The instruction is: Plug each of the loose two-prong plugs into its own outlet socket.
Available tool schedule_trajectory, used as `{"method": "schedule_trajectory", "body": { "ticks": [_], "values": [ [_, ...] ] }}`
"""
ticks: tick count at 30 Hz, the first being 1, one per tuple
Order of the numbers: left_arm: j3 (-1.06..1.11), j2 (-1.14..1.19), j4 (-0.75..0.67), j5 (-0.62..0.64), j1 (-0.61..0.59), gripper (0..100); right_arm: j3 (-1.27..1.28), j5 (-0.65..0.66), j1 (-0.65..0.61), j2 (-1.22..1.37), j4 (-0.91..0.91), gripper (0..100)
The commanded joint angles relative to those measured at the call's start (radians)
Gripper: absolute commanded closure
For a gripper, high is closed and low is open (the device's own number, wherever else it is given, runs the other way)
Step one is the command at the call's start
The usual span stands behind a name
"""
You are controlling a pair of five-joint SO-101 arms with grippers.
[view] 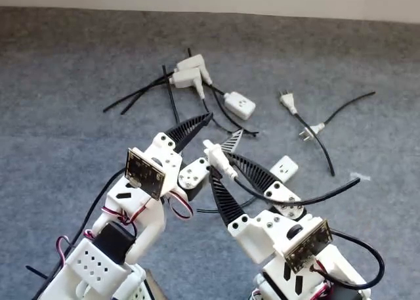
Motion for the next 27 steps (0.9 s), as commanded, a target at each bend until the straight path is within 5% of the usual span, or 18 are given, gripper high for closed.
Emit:
{"method": "schedule_trajectory", "body": {
  "ticks": [1,27],
  "values": [
    [-0.033,-0.015,-0.005,0.000,-0.007,80,0.007,0.014,-0.015,0.024,0.022,95.4],
    [-0.028,-0.016,-0.005,-0.002,-0.012,80,-0.074,0.015,-0.015,0.030,0.108,99.1]
  ]
}}
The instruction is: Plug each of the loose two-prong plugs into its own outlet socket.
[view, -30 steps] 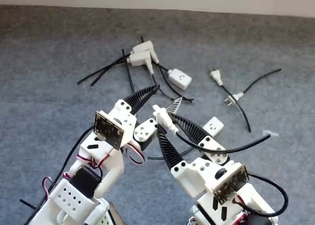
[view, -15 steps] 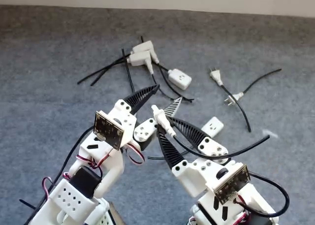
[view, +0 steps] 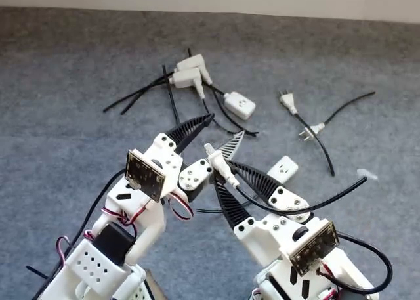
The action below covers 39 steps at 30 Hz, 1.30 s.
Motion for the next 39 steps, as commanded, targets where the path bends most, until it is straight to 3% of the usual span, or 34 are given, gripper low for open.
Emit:
{"method": "schedule_trajectory", "body": {
  "ticks": [1,12,31,39],
  "values": [
    [-0.027,-0.015,-0.005,-0.002,-0.012,80,-0.015,0.012,-0.016,0.042,0.024,99.1],
    [-0.022,-0.015,-0.005,-0.002,-0.007,80,-0.107,0.006,0.065,0.236,0.005,95.3],
    [-0.021,-0.015,-0.005,-0.002,-0.005,80,-0.179,0.006,0.061,0.243,0.001,94.3],
    [-0.021,-0.015,-0.005,-0.002,-0.005,80,-0.179,0.006,0.047,0.243,-0.001,89.0]
  ]
}}
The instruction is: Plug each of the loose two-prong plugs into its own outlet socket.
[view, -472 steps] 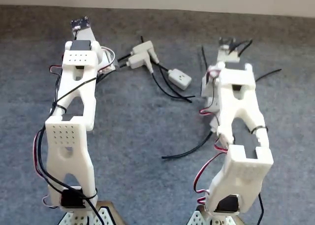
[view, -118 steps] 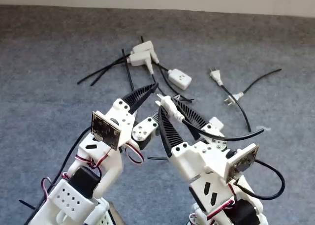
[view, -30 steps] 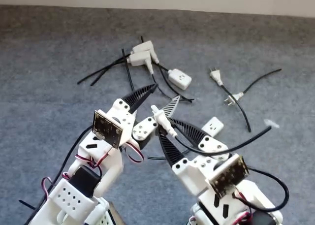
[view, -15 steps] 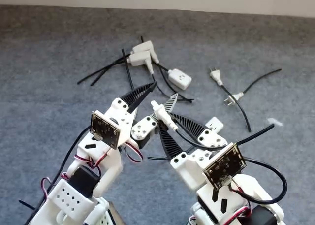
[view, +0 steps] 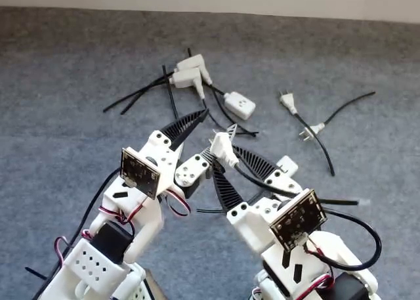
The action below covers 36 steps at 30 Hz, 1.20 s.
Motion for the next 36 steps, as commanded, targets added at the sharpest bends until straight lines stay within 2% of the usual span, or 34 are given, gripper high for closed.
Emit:
{"method": "schedule_trajectory", "body": {
  "ticks": [1,4,12,19,22,30,36],
  "values": [
    [-0.019,-0.015,-0.005,0.000,0.002,80,-0.044,0.006,-0.010,0.022,-0.015,89.0],
    [-0.019,-0.015,-0.005,0.000,0.002,80,-0.044,0.006,-0.050,0.022,-0.015,89.0],
    [-0.018,-0.015,-0.005,0.000,0.002,80,-0.070,0.006,-0.053,0.030,-0.015,89.0],
    [-0.016,-0.015,-0.005,0.000,0.002,80,-0.229,0.002,-0.054,0.216,-0.007,89.0],
    [-0.016,-0.015,-0.005,0.000,-0.001,80,-0.275,-0.069,-0.054,0.262,-0.007,89.0],
    [-0.004,-0.015,-0.005,0.000,0.001,80,-0.292,-0.095,-0.053,0.265,0.120,89.0],
    [-0.005,-0.015,-0.005,0.000,0.001,80,-0.292,-0.098,-0.022,0.263,0.140,89.0]
  ]
}}
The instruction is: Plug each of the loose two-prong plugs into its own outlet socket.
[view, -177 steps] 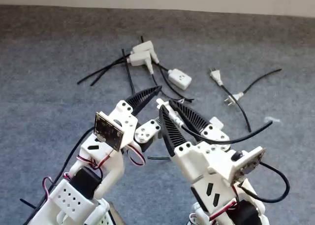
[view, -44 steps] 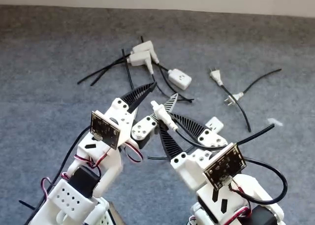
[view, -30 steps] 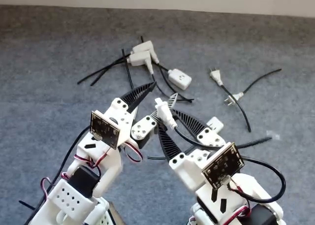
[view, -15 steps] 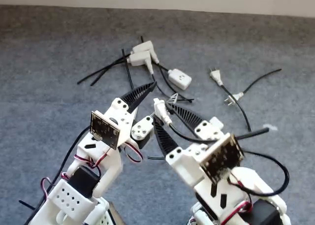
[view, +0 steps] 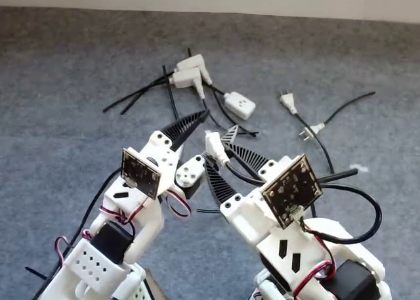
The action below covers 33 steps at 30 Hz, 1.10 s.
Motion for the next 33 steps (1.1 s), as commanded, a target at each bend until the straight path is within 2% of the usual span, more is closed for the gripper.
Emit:
{"method": "schedule_trajectory", "body": {
  "ticks": [1,17,22,30,33],
  "values": [
    [-0.005,-0.015,-0.005,0.000,-0.005,80,-0.042,-0.015,0.035,0.016,-0.012,89.0],
    [-0.004,-0.015,-0.005,0.000,-0.004,80,-0.027,-0.018,0.051,0.019,-0.070,89.4],
    [-0.004,-0.015,-0.005,0.000,-0.004,80,0.028,-0.018,0.051,0.018,-0.071,98.2],
    [-0.002,-0.015,-0.005,0.000,-0.004,80,0.031,-0.012,0.051,0.016,-0.062,99.0],
    [-0.002,-0.015,-0.005,0.000,-0.008,80,0.001,-0.012,0.054,0.016,-0.002,99.0]
  ]
}}
